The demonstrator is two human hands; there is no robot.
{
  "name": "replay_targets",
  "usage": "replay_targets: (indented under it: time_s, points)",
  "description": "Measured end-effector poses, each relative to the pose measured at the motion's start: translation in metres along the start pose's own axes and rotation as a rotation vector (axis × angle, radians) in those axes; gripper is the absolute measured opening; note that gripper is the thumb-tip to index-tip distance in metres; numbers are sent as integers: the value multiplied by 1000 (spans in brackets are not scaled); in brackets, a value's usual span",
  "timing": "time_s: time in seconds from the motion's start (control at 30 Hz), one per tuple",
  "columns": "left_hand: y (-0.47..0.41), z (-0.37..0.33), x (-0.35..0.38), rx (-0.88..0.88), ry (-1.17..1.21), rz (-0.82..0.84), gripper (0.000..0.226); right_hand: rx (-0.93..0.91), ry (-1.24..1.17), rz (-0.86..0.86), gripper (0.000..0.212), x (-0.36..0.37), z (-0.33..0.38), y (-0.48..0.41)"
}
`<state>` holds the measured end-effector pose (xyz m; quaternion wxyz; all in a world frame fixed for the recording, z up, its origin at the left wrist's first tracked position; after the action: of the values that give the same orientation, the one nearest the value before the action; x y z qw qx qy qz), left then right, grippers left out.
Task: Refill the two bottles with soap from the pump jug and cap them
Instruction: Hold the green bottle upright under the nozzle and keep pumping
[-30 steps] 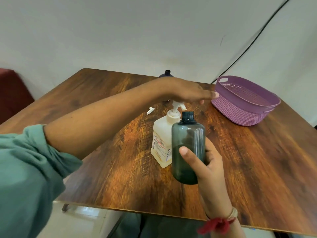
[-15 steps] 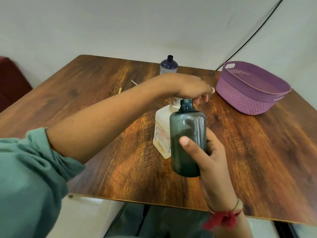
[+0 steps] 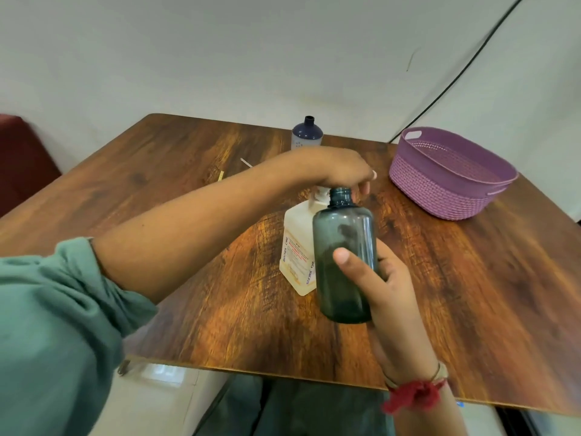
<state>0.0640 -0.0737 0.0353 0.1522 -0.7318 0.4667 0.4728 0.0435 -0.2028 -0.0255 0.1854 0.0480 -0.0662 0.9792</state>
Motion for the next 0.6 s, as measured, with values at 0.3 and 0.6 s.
replay_targets:
  time_s: [0.3, 0.6]
  points:
    - [2, -8, -5, -15, -195, 101, 44, -15, 23, 8, 42, -2, 10, -3]
    - [-7, -1, 2, -3, -116, 113, 37, 12, 23, 14, 41, -2, 5, -5]
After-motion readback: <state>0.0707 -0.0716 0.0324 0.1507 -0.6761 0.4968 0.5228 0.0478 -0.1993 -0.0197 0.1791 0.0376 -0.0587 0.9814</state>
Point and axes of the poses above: each hand's wrist, its own y-axis away from the middle knuckle, its own x-axis out of the palm, z = x × y, the point moved 9 cm from there along -y, towards the middle knuckle, and after that the axes turned 1 degree about -x, right-handed, at the moved point
